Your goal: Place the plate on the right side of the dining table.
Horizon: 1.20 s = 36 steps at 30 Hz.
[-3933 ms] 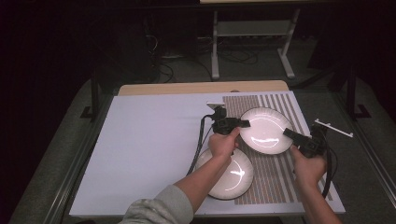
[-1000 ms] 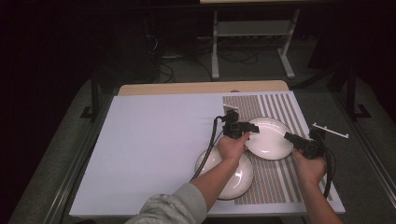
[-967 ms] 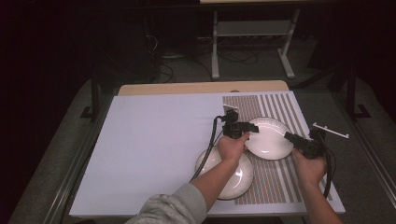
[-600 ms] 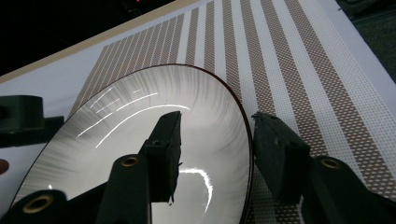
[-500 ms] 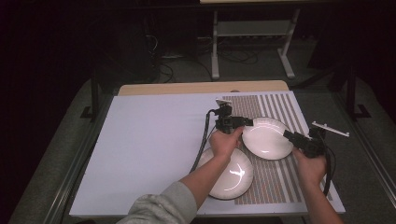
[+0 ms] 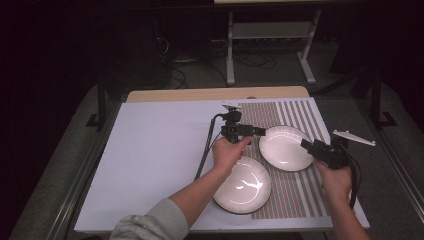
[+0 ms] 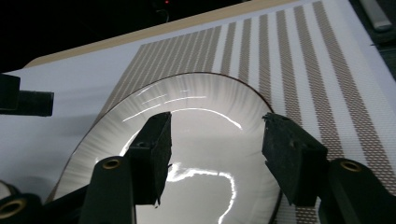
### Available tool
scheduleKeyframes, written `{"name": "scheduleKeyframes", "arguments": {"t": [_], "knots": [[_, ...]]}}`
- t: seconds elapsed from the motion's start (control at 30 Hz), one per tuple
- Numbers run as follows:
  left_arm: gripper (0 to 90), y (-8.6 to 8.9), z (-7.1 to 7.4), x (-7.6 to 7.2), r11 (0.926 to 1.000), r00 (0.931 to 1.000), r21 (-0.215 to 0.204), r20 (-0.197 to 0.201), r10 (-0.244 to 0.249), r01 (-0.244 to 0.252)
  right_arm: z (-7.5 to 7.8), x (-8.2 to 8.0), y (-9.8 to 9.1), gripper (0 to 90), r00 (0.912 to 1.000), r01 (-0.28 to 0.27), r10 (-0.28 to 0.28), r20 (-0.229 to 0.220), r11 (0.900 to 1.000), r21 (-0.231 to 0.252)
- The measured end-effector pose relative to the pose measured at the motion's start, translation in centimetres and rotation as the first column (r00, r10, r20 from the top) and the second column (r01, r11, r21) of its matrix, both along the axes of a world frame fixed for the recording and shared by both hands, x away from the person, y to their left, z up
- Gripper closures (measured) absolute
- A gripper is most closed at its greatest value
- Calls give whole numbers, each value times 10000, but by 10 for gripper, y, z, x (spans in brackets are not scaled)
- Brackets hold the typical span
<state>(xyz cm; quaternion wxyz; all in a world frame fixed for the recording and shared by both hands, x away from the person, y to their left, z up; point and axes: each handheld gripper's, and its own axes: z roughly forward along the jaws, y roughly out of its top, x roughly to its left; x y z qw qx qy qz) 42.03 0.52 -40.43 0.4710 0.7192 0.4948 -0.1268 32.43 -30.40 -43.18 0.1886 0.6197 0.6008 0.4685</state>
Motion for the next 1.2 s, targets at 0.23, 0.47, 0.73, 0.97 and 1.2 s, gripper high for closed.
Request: {"name": "scheduleKeyframes", "arguments": {"t": [0.23, 0.47, 0.73, 0.97, 1.2], "knots": [[388, 20, 8, -8, 9983, 9974, 221, 469, -542, 533, 6, -5, 7, 380, 9973, -671, 674, 285, 9977, -106], [366, 47, 14, -18, 9934, 9836, 880, 1579, -866, 733, 10, -9, 18, 356, 9876, -1462, 1475, 543, 9889, -276], [340, 76, 29, -35, 9855, 9465, 1429, 2949, -1311, 920, 16, -17, 27, 332, 9659, -2346, 2385, 1009, 9708, -496], [312, 99, 40, -57, 9814, 9093, 1272, 3742, -1820, 1441, 20, -26, 32, 323, 9414, -3056, 3117, 1290, 9499, -655], [296, 129, 38, -71, 9793, 8868, 1010, 4158, -2017, 1754, 20, -33, 39, 306, 9184, -3571, 3721, 1344, 9259, -1229]]}}
